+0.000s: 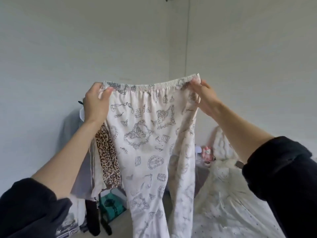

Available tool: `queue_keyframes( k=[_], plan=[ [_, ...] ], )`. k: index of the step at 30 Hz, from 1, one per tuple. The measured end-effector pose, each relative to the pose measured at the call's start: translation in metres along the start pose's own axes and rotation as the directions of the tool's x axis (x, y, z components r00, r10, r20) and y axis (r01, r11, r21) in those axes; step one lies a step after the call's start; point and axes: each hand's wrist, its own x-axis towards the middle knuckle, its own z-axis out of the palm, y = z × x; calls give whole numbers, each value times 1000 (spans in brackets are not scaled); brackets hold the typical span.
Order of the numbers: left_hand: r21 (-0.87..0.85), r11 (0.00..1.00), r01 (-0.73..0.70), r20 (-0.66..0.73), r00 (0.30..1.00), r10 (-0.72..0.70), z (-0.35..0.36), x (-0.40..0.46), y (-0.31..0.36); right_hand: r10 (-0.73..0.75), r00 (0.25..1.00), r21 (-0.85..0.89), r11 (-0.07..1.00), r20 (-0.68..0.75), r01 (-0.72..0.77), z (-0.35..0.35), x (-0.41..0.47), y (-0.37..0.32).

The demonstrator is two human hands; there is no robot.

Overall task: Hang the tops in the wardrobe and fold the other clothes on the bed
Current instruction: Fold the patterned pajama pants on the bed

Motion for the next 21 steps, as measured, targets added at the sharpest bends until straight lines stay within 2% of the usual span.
queue_keyframes(
  k=[2,7,11,15,17,19,21],
  plan=[
    [3,999,-40,40,998,40,0,-6,7,29,999,-28,999,-16,-29,-11,-8,1],
    [-4,993,-116,278,954,112,4,-57,31,154,985,-63,985,-77,-159,-60,-55,12],
    [35,996,-79,511,858,50,-1,-139,67,284,950,-62,954,-132,-294,-121,-128,15],
    [59,997,-48,709,705,-8,-16,-237,119,409,891,77,913,-199,-401,-190,-226,17],
    [33,999,20,786,618,-39,-24,-297,145,463,857,153,886,-227,-438,-230,-284,22],
    [48,997,62,877,476,-71,-31,-362,171,513,814,218,857,-273,-467,-266,-346,28],
    [105,991,87,947,295,-127,-38,-436,200,587,738,227,809,-333,-542,-305,-414,38]
  ],
)
